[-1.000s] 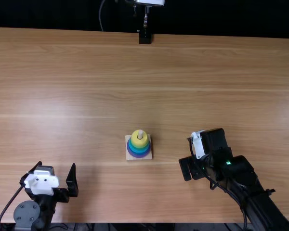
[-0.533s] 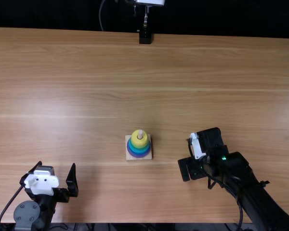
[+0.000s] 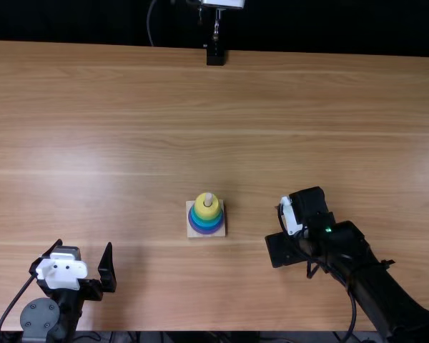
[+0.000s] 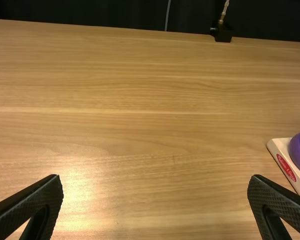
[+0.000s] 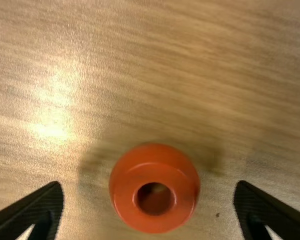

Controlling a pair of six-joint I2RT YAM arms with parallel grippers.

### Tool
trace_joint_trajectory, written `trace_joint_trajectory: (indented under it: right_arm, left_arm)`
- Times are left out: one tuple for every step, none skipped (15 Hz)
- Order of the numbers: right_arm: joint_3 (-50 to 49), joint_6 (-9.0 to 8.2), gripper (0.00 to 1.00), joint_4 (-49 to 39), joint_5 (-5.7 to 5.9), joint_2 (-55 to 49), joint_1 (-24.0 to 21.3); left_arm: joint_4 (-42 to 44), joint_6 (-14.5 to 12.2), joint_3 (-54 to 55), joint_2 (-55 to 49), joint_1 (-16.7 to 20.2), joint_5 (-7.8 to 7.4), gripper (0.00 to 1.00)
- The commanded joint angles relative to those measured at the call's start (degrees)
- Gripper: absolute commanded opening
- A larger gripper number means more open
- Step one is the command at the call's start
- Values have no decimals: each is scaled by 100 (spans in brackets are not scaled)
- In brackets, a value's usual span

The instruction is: Build the Hanoi tower: stack the rings onto the peg from bottom to top in this color order: purple, dark blue, light blue, dark green, light green, yellow, orange.

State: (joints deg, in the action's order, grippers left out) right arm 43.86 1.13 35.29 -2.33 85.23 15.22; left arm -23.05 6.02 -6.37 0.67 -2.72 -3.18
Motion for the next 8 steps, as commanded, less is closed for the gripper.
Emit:
trace_joint_trajectory:
  right_arm:
    - [132, -70, 26, -10, -10, 64, 25]
    - [132, -60, 15, 0, -10, 64, 25]
    - [132, -49, 6, 32, -20, 64, 25]
    - [132, -39, 4, 63, -41, 64, 25]
    - [132, -18, 3, 74, -31, 64, 33]
    - [132, -7, 2, 74, -31, 64, 33]
    - [132, 3, 0, 84, -31, 64, 33]
    - [132, -7, 0, 74, -41, 64, 33]
  left_arm:
    - [-448, -64, 637, -67, 17, -30, 100]
    - [-448, -64, 637, -67, 17, -30, 100]
    - [-448, -64, 637, -67, 17, -30, 100]
    - [-448, -64, 637, -67, 17, -30, 100]
    - [-448, -64, 637, -67, 17, -30, 100]
    - [-448, -64, 637, -67, 17, -30, 100]
    - [-448, -64, 637, -67, 17, -30, 100]
    - [-448, -64, 637, -67, 17, -30, 100]
